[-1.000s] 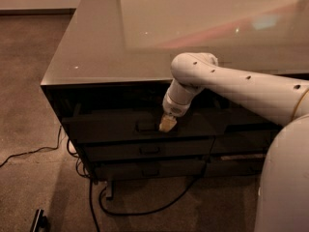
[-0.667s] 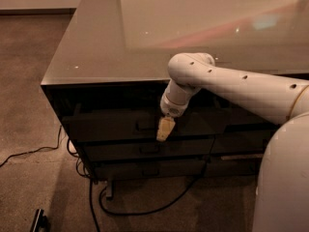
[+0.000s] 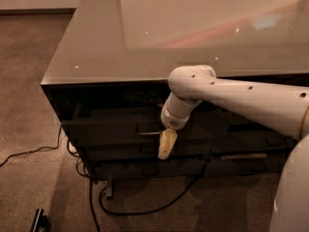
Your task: Open top drawer
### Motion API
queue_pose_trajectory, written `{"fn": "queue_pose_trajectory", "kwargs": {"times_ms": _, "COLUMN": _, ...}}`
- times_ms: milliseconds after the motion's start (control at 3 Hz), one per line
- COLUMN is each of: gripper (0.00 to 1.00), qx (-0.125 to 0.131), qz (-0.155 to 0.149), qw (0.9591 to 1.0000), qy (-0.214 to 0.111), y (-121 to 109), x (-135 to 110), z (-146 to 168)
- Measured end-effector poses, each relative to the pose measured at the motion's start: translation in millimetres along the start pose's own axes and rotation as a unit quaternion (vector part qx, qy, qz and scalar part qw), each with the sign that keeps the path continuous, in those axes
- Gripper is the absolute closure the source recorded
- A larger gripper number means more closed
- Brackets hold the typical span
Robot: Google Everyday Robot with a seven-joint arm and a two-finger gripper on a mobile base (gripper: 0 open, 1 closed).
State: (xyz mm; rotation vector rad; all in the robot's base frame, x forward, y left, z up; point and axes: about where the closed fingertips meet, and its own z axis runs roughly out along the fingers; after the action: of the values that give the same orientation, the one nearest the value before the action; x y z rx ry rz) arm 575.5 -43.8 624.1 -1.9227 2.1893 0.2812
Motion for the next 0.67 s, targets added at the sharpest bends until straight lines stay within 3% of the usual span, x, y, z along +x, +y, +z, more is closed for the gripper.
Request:
{"fn": "queue_pose_trajectory", "kwargs": {"times_ms": 333, "gripper": 0.19, "qx": -0.001, "qz": 0.001, "qw": 1.0, "qy": 0.001, "y": 11.3, "x": 3.5, "z": 0.9}}
{"fn": "queue_pose_trajectory", "kwargs": {"times_ms": 667, "gripper": 0.5, "qx": 0.005, "qz": 0.008, "qw": 0.9999, "qy": -0.005, "y": 15.3, "x": 0.5, "z": -7.6}}
